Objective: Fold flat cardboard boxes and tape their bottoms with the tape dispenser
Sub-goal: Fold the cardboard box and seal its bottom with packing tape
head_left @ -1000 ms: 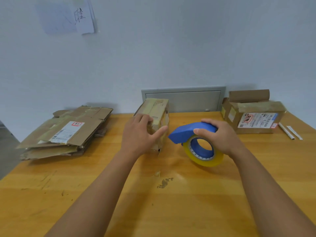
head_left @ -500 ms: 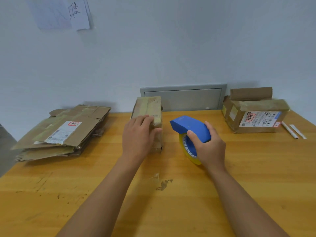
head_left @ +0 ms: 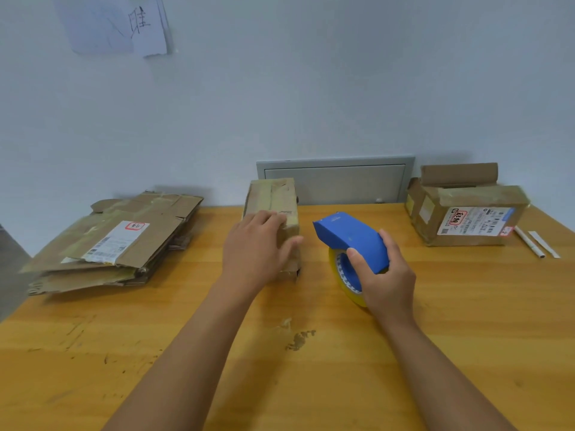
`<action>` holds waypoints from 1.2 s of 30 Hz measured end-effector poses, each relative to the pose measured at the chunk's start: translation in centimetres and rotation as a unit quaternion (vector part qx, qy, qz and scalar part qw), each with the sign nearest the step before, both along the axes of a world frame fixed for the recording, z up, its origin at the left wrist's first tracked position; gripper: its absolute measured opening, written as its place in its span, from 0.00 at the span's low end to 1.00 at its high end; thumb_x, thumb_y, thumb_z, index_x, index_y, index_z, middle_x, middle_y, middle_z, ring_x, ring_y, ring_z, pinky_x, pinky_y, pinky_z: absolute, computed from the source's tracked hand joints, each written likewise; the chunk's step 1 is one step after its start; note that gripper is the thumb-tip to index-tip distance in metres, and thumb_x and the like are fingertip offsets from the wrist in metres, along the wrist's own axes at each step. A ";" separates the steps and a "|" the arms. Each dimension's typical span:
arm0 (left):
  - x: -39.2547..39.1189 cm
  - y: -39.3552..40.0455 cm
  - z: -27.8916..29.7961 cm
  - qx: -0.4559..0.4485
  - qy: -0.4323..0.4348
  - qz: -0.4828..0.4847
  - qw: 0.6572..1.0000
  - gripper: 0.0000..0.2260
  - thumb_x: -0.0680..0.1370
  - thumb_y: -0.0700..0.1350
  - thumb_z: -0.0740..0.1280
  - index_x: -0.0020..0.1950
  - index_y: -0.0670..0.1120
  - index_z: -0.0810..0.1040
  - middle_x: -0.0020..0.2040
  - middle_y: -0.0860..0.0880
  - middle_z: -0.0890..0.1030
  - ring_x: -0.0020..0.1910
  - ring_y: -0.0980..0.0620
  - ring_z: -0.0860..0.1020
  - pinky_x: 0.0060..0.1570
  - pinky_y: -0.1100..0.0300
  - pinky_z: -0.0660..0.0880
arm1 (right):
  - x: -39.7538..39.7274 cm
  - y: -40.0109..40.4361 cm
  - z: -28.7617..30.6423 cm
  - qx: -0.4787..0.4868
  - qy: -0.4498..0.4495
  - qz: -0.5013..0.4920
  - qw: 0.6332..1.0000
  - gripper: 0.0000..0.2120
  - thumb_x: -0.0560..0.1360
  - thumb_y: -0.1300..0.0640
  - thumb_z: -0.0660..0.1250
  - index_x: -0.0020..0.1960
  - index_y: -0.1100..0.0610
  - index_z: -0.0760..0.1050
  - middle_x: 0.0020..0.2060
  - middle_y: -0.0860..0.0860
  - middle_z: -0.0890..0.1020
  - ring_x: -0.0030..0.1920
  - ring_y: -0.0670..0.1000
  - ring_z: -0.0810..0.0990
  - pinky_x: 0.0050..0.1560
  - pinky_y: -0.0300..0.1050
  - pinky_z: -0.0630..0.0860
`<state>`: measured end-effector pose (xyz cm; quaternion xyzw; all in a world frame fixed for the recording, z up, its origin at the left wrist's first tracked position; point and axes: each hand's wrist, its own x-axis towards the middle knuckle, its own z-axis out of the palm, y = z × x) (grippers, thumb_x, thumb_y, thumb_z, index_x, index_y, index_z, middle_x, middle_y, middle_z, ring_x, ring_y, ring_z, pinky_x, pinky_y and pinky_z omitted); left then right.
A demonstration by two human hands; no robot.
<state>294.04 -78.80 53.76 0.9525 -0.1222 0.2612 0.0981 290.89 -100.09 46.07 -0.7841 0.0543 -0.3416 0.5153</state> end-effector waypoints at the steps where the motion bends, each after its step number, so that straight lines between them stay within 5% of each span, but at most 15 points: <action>1: 0.3 0.5 0.6 -0.003 0.046 -0.009 0.999 0.30 0.76 0.72 0.55 0.65 0.52 0.78 0.62 0.54 0.78 0.60 0.50 0.75 0.51 0.56 0.72 | 0.0 0.0 -0.1 0.000 -0.001 0.000 1.000 0.39 0.70 0.36 0.68 0.74 0.56 0.69 0.65 0.51 0.78 0.62 0.51 0.77 0.58 0.46 0.75; 3: 1.1 1.4 2.1 -0.052 0.123 -0.031 0.991 0.34 0.75 0.74 0.47 0.57 0.53 0.82 0.54 0.54 0.79 0.52 0.52 0.77 0.40 0.59 0.71 | -0.1 0.0 -0.2 0.000 0.000 -0.002 1.000 0.38 0.71 0.36 0.69 0.75 0.56 0.69 0.65 0.52 0.77 0.62 0.52 0.77 0.59 0.50 0.77; 5: 2.0 1.8 3.1 -0.092 0.148 -0.043 0.984 0.28 0.78 0.69 0.51 0.48 0.51 0.83 0.46 0.54 0.77 0.45 0.52 0.77 0.36 0.59 0.69 | -0.2 0.0 -0.2 -0.001 0.001 0.000 1.000 0.38 0.73 0.36 0.70 0.75 0.57 0.68 0.65 0.53 0.77 0.63 0.54 0.77 0.59 0.53 0.77; 9: 2.9 1.7 2.2 -0.087 0.076 -0.048 0.992 0.14 0.77 0.62 0.66 0.52 0.54 0.83 0.47 0.54 0.78 0.50 0.53 0.72 0.41 0.62 0.67 | -0.2 -0.1 -0.2 -0.008 -0.005 -0.002 1.000 0.38 0.72 0.37 0.71 0.74 0.57 0.69 0.65 0.54 0.78 0.62 0.54 0.77 0.58 0.51 0.77; 15: 2.9 2.0 0.2 -0.071 -0.042 -0.078 0.994 0.20 0.72 0.63 0.70 0.51 0.48 0.83 0.47 0.50 0.79 0.46 0.52 0.69 0.42 0.60 0.57 | -0.1 -0.1 -0.4 -0.014 -0.006 0.000 1.000 0.38 0.71 0.37 0.68 0.74 0.58 0.69 0.65 0.54 0.78 0.61 0.54 0.77 0.57 0.52 0.78; 21: 2.3 0.8 -2.3 -0.139 -0.146 -0.059 0.978 0.16 0.72 0.58 0.73 0.47 0.46 0.83 0.43 0.50 0.80 0.45 0.47 0.74 0.49 0.57 0.65 | 0.0 -0.2 -0.7 -0.014 -0.013 -0.005 1.000 0.38 0.71 0.37 0.68 0.74 0.58 0.69 0.65 0.54 0.78 0.62 0.53 0.77 0.56 0.43 0.73; 26: 1.7 -1.6 -3.9 -0.133 -0.131 0.007 0.982 0.16 0.72 0.57 0.75 0.46 0.45 0.82 0.41 0.49 0.79 0.41 0.45 0.75 0.40 0.51 0.72 | -0.1 -0.1 -0.6 -0.010 -0.011 -0.004 1.000 0.38 0.71 0.37 0.68 0.74 0.57 0.69 0.65 0.53 0.78 0.62 0.53 0.77 0.59 0.51 0.77; 31: 1.6 -1.9 -5.1 -0.192 -0.131 -0.016 0.972 0.13 0.77 0.55 0.69 0.55 0.49 0.83 0.53 0.49 0.79 0.56 0.47 0.74 0.55 0.45 0.71 | -0.1 -0.2 -0.7 0.001 -0.010 -0.005 1.000 0.38 0.71 0.36 0.68 0.74 0.56 0.69 0.65 0.52 0.77 0.63 0.52 0.77 0.61 0.53 0.76; 34: 2.0 -1.0 -4.8 -0.178 -0.069 -0.041 0.981 0.14 0.80 0.51 0.66 0.65 0.53 0.80 0.69 0.47 0.74 0.73 0.42 0.64 0.70 0.38 0.59 | 0.0 -0.2 -0.8 0.002 -0.010 -0.003 1.000 0.38 0.71 0.37 0.68 0.75 0.56 0.68 0.66 0.52 0.77 0.64 0.51 0.76 0.62 0.50 0.75; 36: 2.3 -0.3 -4.3 -0.174 -0.037 -0.083 0.981 0.15 0.81 0.45 0.66 0.68 0.49 0.78 0.70 0.44 0.74 0.73 0.39 0.65 0.70 0.37 0.62 | 0.0 -0.2 -0.8 -0.001 -0.012 -0.005 1.000 0.38 0.71 0.37 0.68 0.74 0.56 0.68 0.66 0.52 0.77 0.64 0.51 0.75 0.61 0.48 0.75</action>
